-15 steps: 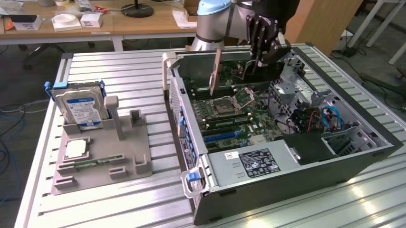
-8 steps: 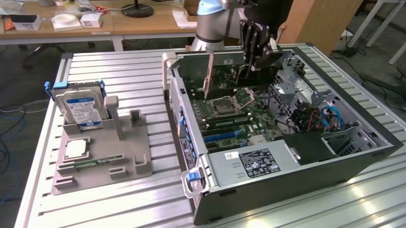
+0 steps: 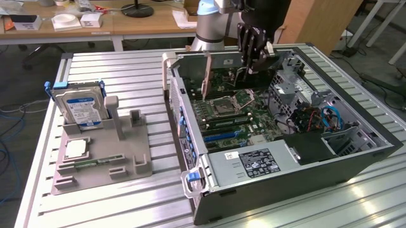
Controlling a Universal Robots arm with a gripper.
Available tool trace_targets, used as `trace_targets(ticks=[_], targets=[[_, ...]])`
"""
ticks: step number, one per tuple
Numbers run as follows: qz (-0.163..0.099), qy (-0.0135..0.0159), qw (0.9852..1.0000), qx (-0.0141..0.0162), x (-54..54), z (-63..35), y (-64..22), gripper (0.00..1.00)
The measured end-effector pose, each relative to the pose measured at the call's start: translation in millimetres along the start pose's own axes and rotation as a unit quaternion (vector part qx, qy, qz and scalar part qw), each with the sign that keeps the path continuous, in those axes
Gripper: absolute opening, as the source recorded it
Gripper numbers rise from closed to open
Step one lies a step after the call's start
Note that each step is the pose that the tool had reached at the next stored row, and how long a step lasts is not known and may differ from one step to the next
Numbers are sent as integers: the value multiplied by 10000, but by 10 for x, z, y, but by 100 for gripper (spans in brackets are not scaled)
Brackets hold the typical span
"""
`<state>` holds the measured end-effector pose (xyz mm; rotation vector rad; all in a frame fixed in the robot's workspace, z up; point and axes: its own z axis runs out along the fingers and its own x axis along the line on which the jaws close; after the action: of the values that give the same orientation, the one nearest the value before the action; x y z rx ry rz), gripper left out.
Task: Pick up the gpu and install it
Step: 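Insert the gpu into the slot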
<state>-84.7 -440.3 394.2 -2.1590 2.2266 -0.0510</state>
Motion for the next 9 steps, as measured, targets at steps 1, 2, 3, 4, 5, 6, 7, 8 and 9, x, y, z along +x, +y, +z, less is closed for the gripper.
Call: trace_targets(ticks=[1,2,3,4,5,6,7,8,9], targets=[[0,0,10000,0,0,6,4,26],[0,0,10000,0,0,12,8,26],[0,0,10000,0,0,18,11,26],[0,0,10000,0,0,24,15,26],[0,0,10000,0,1,30,17,26],[0,0,10000,0,1,36,21,26],[0,0,10000,0,1,43,25,26],[0,-1,10000,0,1,50,29,26],[0,0,10000,0,1,56,33,26]])
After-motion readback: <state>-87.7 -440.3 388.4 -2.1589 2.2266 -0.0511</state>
